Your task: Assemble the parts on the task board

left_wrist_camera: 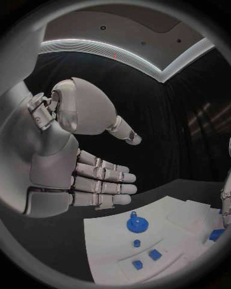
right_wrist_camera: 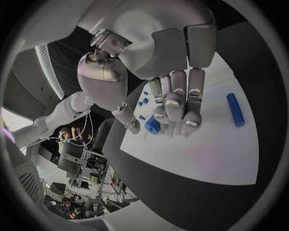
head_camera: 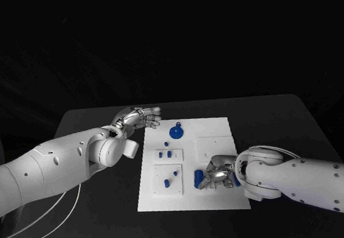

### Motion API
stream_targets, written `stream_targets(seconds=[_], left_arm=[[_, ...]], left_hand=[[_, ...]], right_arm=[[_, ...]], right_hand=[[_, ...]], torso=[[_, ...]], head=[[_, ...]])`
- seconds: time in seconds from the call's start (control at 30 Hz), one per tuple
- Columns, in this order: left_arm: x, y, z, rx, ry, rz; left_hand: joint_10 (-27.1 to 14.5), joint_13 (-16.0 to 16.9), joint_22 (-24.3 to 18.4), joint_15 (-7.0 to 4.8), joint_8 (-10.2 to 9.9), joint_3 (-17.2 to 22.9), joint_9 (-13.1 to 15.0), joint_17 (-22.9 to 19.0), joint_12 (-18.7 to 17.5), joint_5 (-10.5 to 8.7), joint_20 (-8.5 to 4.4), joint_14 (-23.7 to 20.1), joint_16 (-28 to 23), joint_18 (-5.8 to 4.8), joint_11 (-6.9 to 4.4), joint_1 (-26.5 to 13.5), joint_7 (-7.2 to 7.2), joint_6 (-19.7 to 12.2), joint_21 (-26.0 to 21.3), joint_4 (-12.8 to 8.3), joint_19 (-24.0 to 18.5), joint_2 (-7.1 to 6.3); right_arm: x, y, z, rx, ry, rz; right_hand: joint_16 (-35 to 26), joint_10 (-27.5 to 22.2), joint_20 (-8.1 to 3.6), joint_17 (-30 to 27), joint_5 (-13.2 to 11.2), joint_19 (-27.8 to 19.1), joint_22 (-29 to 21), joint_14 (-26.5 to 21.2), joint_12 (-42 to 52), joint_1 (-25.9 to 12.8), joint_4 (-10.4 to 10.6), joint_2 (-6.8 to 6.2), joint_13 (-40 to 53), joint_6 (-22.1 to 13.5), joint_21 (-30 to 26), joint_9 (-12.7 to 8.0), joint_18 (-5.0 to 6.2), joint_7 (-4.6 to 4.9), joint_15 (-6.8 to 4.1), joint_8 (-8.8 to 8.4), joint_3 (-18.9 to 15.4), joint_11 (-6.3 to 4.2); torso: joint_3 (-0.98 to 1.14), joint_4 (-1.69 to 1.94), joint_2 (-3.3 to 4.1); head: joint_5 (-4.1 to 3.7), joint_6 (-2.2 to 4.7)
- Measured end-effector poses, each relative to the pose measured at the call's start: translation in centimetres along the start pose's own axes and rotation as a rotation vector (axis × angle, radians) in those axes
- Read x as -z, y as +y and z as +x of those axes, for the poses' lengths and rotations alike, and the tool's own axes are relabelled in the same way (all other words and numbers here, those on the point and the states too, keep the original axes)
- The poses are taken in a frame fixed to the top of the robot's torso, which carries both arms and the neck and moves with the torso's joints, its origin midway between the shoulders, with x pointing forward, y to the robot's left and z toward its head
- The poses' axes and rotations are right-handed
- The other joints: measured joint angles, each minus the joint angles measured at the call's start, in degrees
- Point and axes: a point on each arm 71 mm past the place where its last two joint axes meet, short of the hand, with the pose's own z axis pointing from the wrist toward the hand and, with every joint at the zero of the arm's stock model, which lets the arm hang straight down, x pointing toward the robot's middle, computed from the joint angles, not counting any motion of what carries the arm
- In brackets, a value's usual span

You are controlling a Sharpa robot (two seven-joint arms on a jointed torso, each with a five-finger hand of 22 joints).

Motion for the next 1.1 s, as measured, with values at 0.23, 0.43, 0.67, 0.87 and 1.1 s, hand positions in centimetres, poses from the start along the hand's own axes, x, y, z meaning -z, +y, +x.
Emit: stream_targets(seconds=[0.23, 0.43, 0.67, 0.87, 1.1], left_arm=[[0.01, 0.0, -0.01, 0.0, 0.0, -0.001], [0.0, 0.01, -0.02, 0.0, 0.0, -0.001], [0.0, 0.01, -0.01, 0.0, 0.0, -0.002], [0.0, 0.02, -0.01, 0.0, 0.001, -0.003], [0.0, 0.02, -0.01, 0.0, 0.001, -0.003]], left_hand=[[0.0, 0.0, 0.0, 0.0, 0.0, 0.0, 0.0, 0.04, 0.0, 0.0, 0.0, 0.0, 0.0, 0.27, 0.0, 0.0, 0.0, 0.0, 0.0, 0.0, 0.0, 0.0], [0.0, -0.03, -0.01, 0.0, 0.0, 0.0, 0.0, 0.05, 0.0, 0.0, 0.0, 0.0, 0.0, 0.27, 0.0, 0.0, 0.0, 0.0, 0.0, 0.0, 0.0, 0.0], [0.0, -0.05, -0.01, 0.0, 0.0, 0.0, 0.01, 0.09, 0.0, 0.0, 0.0, -0.01, 0.0, 0.24, 0.0, 0.0, 0.0, 0.0, 0.0, 0.0, 0.0, 0.0], [0.0, -0.04, 0.04, -0.04, 0.0, 0.0, 0.01, 0.08, 0.0, 0.0, 0.0, -0.04, 0.0, 0.11, 0.0, 0.0, 0.0, 0.0, 0.0, 0.0, 0.0, 0.0], [0.0, -0.04, 0.04, -0.05, 0.0, 0.0, 0.01, 0.13, 0.0, 0.0, 0.0, -0.04, 0.0, -0.03, 0.0, 0.0, 0.0, 0.0, 0.0, 0.0, 0.0, 0.0]], right_arm=[[-0.25, -0.02, -0.33, 0.052, -0.038, 0.015], [-0.49, 0.46, -0.43, 0.085, -0.056, 0.013], [-0.56, 0.91, -0.35, 0.104, -0.058, 0.002], [-0.57, 0.95, -0.3, 0.111, -0.053, 0.0], [-0.62, 0.36, -0.21, 0.12, -0.041, 0.021]], right_hand=[[0.01, 0.2, -0.18, 0.0, 0.0, 0.18, 0.0, 0.09, -0.2, 1.11, 0.18, 3.36, 0.09, 5.98, 0.0, 0.15, 0.39, 0.67, -0.3, 0.33, -0.46, -0.23], [0.01, 0.62, -0.38, 0.0, -0.01, -0.03, 0.0, 0.11, -0.2, 2.65, 0.56, 7.72, 0.11, 6.43, 0.0, 0.17, 0.4, 0.76, -0.31, 0.34, 2.05, -0.64], [0.0, 0.84, -0.38, -0.01, -0.23, -0.03, -0.01, 0.12, -0.2, 3.23, 0.63, 8.58, 0.25, 6.63, 0.0, 0.17, 0.39, 0.6, -0.3, 0.34, 5.02, -0.41], [0.01, 0.84, -0.37, 0.05, -0.24, -0.03, -0.01, 0.13, -0.2, 3.23, 0.57, 8.58, 0.33, 6.63, 0.0, 0.17, 0.39, 0.6, -0.29, 0.34, 6.53, -0.4], [0.01, 0.84, -0.37, 0.04, -0.22, -0.04, -0.01, 0.14, -0.21, 4.19, 0.49, 8.99, 0.39, 6.64, 0.0, 0.16, 0.39, 0.6, -0.28, 0.34, 8.24, -0.4]], torso=[[-0.01, 0.02, 0.0], [-0.02, 0.03, -0.01], [-0.02, 0.03, -0.01], [-0.01, 0.02, -0.01], [-0.01, -0.01, -0.01]], head=[[-0.07, -0.09], [-0.07, -0.15], [-0.1, -0.19], [-0.08, -0.24], [-0.03, -0.28]])
